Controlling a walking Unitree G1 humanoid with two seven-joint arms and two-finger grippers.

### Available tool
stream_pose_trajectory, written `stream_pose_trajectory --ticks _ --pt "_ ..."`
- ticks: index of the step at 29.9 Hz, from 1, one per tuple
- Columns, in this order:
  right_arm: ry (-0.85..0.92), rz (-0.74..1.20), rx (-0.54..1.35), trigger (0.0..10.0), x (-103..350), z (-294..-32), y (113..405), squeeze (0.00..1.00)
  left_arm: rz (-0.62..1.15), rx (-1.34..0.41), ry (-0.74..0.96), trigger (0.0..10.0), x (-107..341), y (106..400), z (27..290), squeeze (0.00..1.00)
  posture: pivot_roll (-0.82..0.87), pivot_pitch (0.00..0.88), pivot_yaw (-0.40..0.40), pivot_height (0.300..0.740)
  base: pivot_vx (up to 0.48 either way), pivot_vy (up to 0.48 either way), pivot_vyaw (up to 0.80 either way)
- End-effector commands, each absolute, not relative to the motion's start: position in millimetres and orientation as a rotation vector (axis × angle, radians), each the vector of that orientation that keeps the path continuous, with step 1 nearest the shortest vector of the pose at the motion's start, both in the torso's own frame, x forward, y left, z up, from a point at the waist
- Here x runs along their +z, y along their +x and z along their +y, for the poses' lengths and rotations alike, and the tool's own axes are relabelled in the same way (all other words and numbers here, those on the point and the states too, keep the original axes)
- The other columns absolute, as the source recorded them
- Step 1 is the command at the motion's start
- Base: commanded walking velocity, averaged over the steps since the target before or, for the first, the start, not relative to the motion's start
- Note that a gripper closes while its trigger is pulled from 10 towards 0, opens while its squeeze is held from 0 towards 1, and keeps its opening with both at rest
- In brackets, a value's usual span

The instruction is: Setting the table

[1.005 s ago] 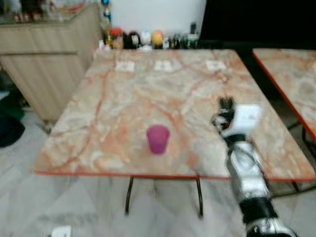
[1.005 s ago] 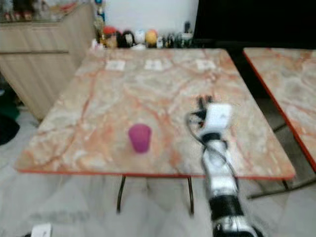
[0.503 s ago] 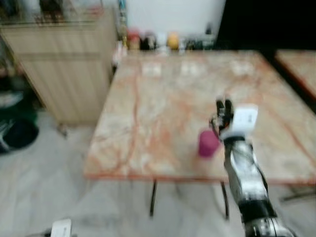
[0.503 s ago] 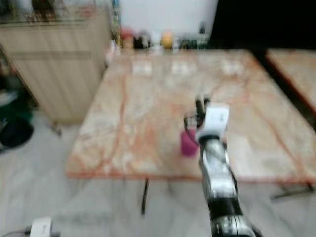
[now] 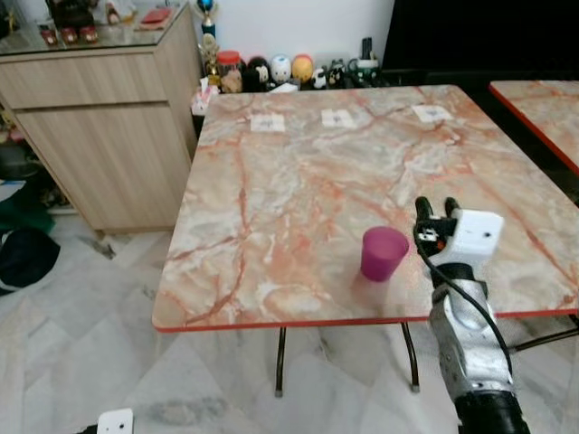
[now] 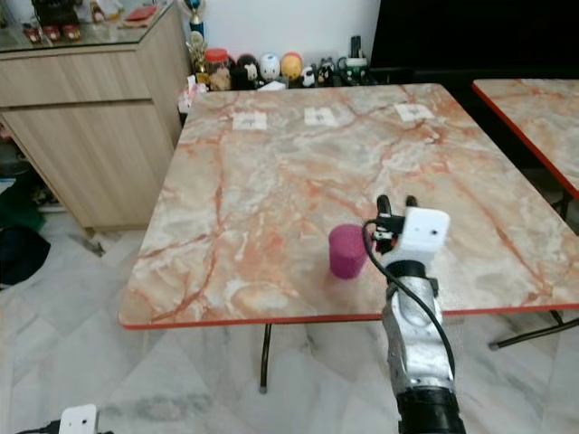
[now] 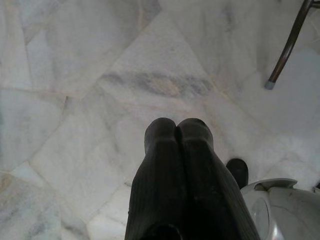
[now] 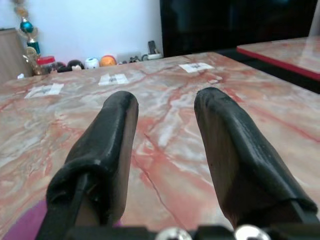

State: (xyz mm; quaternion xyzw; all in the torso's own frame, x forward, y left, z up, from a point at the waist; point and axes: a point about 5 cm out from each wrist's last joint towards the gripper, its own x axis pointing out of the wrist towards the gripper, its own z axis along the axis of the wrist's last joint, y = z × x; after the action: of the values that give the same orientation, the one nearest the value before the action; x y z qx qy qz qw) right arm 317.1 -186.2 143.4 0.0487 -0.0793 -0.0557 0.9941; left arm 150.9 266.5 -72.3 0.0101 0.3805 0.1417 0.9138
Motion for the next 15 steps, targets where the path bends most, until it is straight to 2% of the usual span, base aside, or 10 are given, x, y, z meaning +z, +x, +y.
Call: stream_pose_trajectory --ticks 1,2,3,7,15 --pt "0.135 -0.157 -0.090 10.0 150.1 -183.9 313.8 0.95 0.797 0.292 0.025 10.0 -74.0 147.5 265.9 0.00 0.01 0.032 0.019 0.740 0.000 0.000 0.00" --pt "0.136 -0.137 -0.073 10.0 150.6 -182.7 312.3 0.40 0.797 0.291 0.025 10.0 -74.0 147.8 265.6 0.00 0.01 0.032 0.019 0.740 0.000 0.000 0.00" --pt "0.117 -0.113 -0.065 10.0 149.6 -182.6 312.2 0.00 0.796 0.290 0.025 10.0 -74.0 148.1 265.3 0.00 0.01 0.032 0.019 0.740 0.000 0.000 0.00" --pt "0.121 -0.025 -0.018 10.0 149.5 -180.8 310.6 0.00 0.795 0.289 0.024 10.0 -73.8 148.7 265.2 0.00 0.01 0.032 0.019 0.740 0.000 0.000 0.00" --pt "0.150 0.077 -0.071 10.0 150.7 -188.8 311.9 0.00 0.792 0.288 0.024 10.0 -73.5 150.0 264.6 0.00 0.00 0.031 0.018 0.740 0.000 0.000 0.00"
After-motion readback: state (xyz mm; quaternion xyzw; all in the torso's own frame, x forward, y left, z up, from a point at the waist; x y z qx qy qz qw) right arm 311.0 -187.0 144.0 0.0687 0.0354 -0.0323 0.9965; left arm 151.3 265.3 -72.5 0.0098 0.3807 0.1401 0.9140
